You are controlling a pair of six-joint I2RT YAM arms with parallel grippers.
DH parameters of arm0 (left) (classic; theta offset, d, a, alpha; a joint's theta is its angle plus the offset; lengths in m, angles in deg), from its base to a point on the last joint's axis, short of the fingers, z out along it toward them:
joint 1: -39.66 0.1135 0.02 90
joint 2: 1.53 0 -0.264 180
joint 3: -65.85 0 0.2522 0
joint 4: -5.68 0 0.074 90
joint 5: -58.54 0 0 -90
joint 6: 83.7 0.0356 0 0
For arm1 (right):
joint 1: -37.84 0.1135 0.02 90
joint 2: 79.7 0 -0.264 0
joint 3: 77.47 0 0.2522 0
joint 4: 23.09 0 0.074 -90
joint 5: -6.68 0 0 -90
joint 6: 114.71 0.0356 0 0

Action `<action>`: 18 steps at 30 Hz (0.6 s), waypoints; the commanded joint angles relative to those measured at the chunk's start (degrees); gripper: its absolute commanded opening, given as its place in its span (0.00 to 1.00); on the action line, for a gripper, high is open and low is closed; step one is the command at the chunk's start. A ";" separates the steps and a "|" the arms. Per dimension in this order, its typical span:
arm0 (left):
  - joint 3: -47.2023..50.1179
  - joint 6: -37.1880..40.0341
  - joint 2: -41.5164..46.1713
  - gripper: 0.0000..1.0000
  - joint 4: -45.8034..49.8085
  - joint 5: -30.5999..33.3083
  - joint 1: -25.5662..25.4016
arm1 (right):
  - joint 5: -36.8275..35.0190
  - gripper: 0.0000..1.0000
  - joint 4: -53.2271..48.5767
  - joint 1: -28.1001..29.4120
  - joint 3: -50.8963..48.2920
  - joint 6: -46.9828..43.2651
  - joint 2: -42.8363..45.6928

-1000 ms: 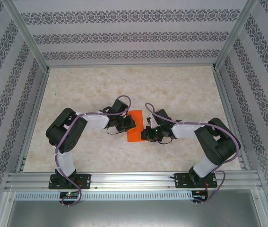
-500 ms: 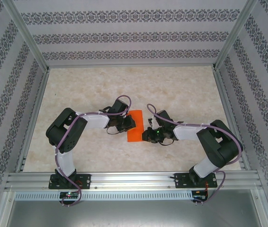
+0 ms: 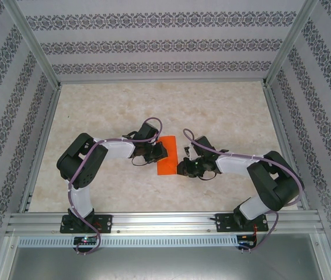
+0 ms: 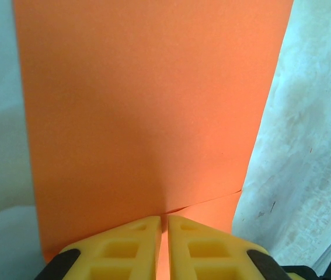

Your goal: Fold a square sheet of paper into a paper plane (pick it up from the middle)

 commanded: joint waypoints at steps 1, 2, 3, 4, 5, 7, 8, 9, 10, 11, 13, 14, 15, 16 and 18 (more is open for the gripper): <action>-0.09 1.67 -1.86 0.14 3.75 3.37 -0.03 | 0.94 0.19 -0.23 0.05 3.65 -0.14 1.29; -0.15 1.76 -1.77 0.14 3.99 3.38 -0.03 | 1.01 0.19 -0.08 0.21 4.37 -0.23 1.13; -0.16 1.87 -1.65 0.14 4.03 3.57 -0.03 | 1.10 0.19 0.26 0.28 5.19 -0.19 0.74; -0.15 1.87 -1.67 0.14 4.05 3.51 -0.05 | 1.14 0.19 0.57 0.31 5.73 -0.15 0.48; -0.09 1.77 -1.63 0.14 4.05 3.52 -0.03 | 1.12 0.19 1.03 0.27 6.29 -0.01 -0.16; 0.03 1.55 -1.66 0.14 3.81 3.38 -0.03 | 1.73 0.19 2.10 0.40 7.20 0.30 -1.61; -0.09 1.58 -1.63 0.14 3.81 3.33 -0.06 | 1.97 0.19 2.43 0.64 7.77 0.30 -2.46; -0.07 1.68 -1.55 0.14 3.93 3.39 -0.03 | 1.90 0.19 2.56 0.83 8.20 0.21 -3.20; -0.17 1.71 -1.59 0.14 4.06 3.49 -0.03 | 1.87 0.19 2.71 0.97 8.48 0.21 -3.98; -0.27 1.80 -1.65 0.14 4.18 3.42 -0.03 | 1.89 0.19 3.16 1.02 8.61 0.29 -4.91; -0.23 1.95 -1.59 0.14 4.20 3.44 -0.09 | 1.65 0.19 3.48 1.01 8.64 0.40 -6.37; -0.27 1.85 -1.59 0.14 4.33 3.47 -0.03 | 1.41 0.19 3.48 1.01 8.63 0.30 -7.01; -0.24 1.85 -1.50 0.14 4.20 3.50 -0.03 | 1.13 0.19 3.25 0.98 8.48 0.17 -7.75; -0.14 1.74 -1.43 0.14 4.20 3.51 -0.04 | 0.72 0.19 3.03 0.96 8.25 0.09 -8.21; -0.15 1.76 -1.40 0.14 4.19 3.51 -0.04 | 0.48 0.19 2.97 0.94 7.46 -0.22 -9.30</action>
